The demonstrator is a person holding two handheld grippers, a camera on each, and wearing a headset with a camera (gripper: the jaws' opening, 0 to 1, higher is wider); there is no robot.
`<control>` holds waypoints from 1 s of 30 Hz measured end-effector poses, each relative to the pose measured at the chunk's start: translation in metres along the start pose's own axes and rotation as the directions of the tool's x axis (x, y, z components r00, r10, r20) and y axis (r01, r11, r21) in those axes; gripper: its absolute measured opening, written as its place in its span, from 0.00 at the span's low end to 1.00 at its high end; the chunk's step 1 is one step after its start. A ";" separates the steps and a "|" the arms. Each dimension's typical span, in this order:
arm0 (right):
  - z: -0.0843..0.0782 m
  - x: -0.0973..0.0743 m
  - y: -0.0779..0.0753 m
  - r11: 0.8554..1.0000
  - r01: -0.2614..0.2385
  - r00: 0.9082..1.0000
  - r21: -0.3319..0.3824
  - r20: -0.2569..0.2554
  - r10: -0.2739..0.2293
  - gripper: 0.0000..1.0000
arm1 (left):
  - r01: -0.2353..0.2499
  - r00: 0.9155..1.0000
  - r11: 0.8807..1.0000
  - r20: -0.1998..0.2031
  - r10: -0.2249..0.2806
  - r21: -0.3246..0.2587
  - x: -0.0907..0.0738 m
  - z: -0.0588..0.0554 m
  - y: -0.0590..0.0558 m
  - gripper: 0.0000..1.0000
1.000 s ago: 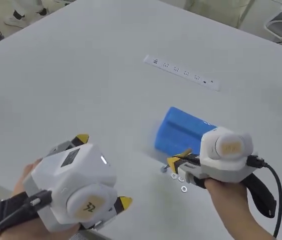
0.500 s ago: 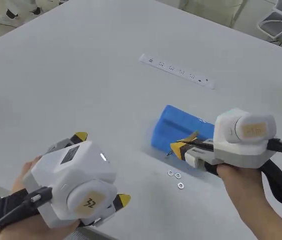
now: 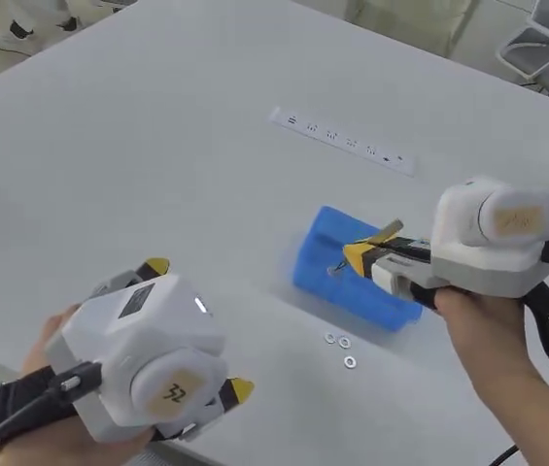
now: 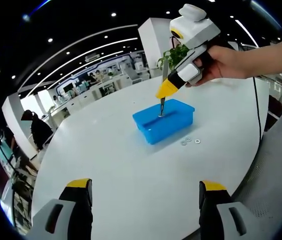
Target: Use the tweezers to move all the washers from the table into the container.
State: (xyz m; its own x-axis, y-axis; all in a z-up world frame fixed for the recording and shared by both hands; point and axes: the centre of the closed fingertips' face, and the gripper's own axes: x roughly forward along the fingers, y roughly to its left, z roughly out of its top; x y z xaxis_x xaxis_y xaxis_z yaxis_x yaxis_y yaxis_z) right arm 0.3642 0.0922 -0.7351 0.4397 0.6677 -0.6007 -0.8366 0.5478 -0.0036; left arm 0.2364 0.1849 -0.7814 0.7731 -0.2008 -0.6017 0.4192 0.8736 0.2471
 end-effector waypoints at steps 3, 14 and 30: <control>0.002 0.005 -0.006 1.000 0.011 1.000 -0.005 0.001 -0.011 0.03 | -0.002 1.000 1.000 0.003 0.002 -0.002 -0.001 0.001 0.000 0.91; -0.011 0.031 -0.025 0.999 0.051 0.998 -0.014 -0.035 -0.052 0.03 | 0.001 1.000 1.000 -0.006 -0.001 -0.006 0.000 -0.001 0.000 0.91; -0.044 0.061 -0.033 0.996 0.064 0.992 0.055 -0.112 -0.058 0.03 | -0.011 1.000 0.999 0.008 0.011 -0.032 -0.001 0.001 0.003 0.93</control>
State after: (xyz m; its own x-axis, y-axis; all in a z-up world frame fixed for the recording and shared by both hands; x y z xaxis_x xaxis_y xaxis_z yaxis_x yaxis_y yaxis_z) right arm 0.4039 0.0925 -0.8066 0.4481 0.5742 -0.6852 -0.7874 0.6164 0.0017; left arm 0.2378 0.1876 -0.7790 0.7818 -0.1945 -0.5924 0.3953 0.8894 0.2297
